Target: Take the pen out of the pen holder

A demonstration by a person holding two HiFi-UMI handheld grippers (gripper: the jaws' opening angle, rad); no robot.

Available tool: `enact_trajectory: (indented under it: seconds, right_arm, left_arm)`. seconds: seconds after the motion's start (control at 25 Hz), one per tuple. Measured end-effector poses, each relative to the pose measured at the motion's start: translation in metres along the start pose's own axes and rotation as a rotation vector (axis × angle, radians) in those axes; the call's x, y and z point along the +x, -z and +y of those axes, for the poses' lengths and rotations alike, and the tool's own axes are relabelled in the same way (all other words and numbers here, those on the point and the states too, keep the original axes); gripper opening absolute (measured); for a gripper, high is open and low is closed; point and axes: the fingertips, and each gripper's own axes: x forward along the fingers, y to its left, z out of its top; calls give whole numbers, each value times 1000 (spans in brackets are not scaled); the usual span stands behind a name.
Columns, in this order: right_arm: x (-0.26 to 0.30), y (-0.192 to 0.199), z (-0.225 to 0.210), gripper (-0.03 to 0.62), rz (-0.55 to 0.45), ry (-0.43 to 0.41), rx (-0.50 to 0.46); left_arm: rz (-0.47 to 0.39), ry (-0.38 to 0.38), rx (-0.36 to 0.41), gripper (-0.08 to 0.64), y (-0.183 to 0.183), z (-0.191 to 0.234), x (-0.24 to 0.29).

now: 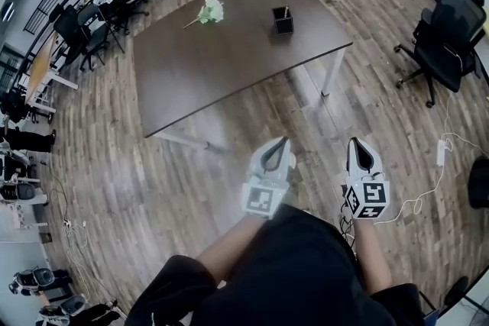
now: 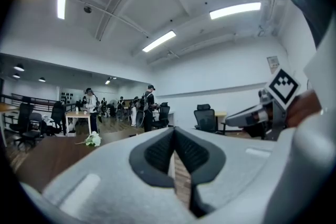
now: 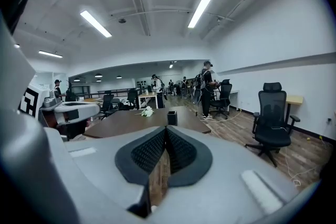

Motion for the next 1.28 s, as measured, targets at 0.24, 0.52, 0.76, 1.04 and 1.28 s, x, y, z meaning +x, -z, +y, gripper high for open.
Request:
enact_trajectory:
  seconds: [0.24, 0.52, 0.76, 1.04, 1.28]
  right_arm:
    - [98, -35, 20, 2, 27, -58, -51]
    - [192, -69, 19, 2, 52, -51, -90]
    - [262, -92, 6, 2, 51, 8, -103]
    - [318, -104, -1, 2, 37, 26, -105]
    - [346, -113, -6, 2, 22, 9, -112]
  left_arm:
    - [19, -15, -53, 3, -1, 72, 66]
    - [-5, 4, -77, 3, -11, 149, 140]
    - [1, 13, -102, 3, -4, 208, 193]
    - [5, 10, -105, 3, 1, 256, 223]
    - [14, 2, -108, 3, 2, 273, 241]
